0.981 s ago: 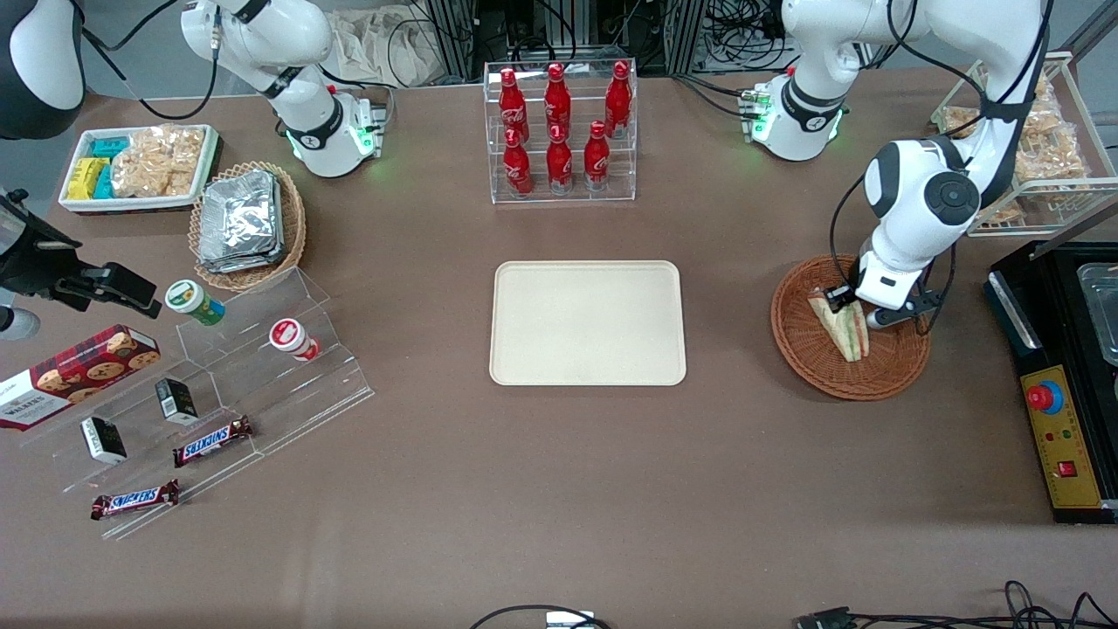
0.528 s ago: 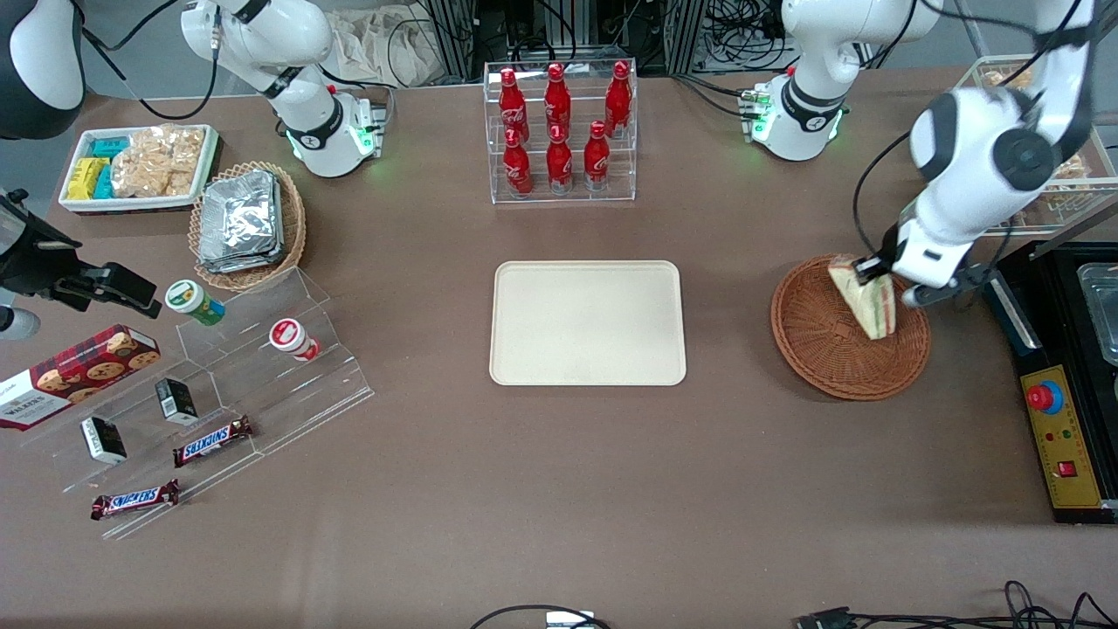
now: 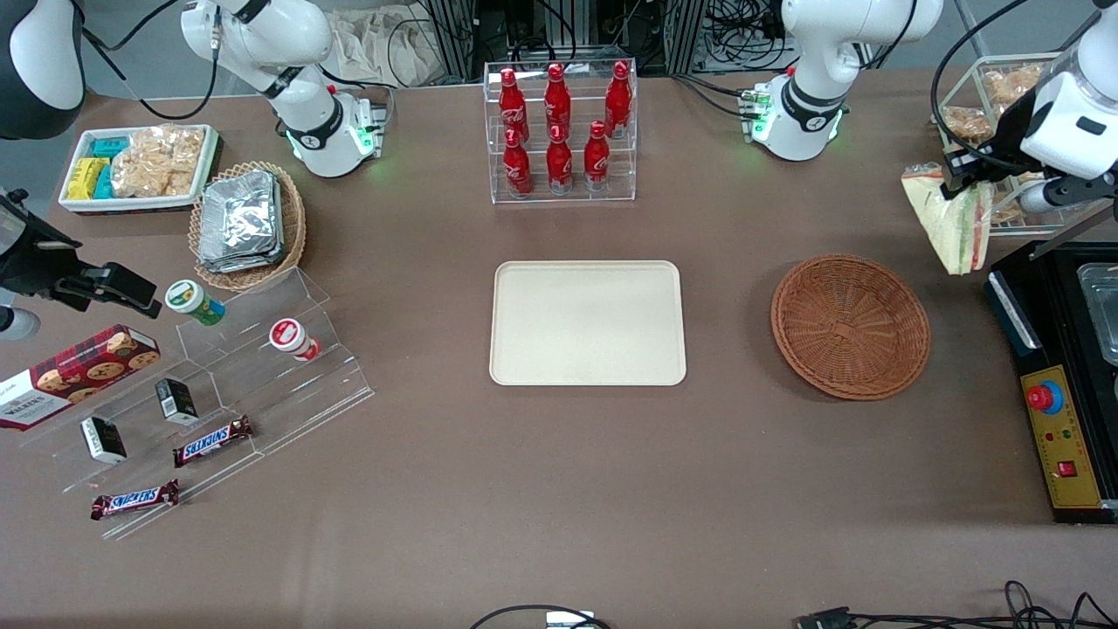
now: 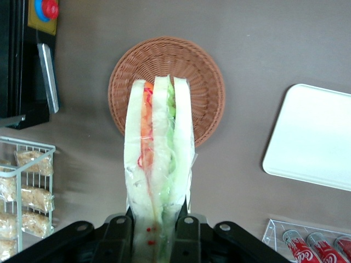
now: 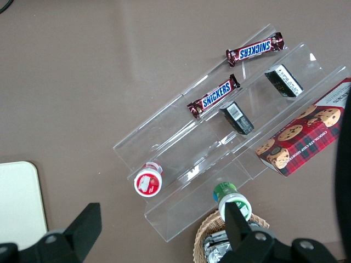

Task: Place sandwich from basket to tray
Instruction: 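Carry the held sandwich over the cream tray with the left gripper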

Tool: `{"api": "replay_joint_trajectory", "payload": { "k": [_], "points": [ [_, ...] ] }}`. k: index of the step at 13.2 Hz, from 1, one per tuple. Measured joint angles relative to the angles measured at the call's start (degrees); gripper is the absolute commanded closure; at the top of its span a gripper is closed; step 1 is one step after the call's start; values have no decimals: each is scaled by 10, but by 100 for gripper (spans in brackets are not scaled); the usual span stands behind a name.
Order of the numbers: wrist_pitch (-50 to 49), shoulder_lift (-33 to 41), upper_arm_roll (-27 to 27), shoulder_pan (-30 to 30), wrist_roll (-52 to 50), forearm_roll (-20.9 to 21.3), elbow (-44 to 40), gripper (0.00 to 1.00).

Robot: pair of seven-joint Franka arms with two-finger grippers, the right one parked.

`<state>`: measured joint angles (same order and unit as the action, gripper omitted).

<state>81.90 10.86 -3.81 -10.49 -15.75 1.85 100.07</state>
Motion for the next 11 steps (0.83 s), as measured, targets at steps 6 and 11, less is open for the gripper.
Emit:
{"api": "replay_joint_trajectory", "payload": {
  "k": [6, 11],
  "points": [
    [1, -110, 273, -9, -165, -3, -102, 100],
    [118, -223, 368, -10, -257, 23, -82, 100]
  ]
}}
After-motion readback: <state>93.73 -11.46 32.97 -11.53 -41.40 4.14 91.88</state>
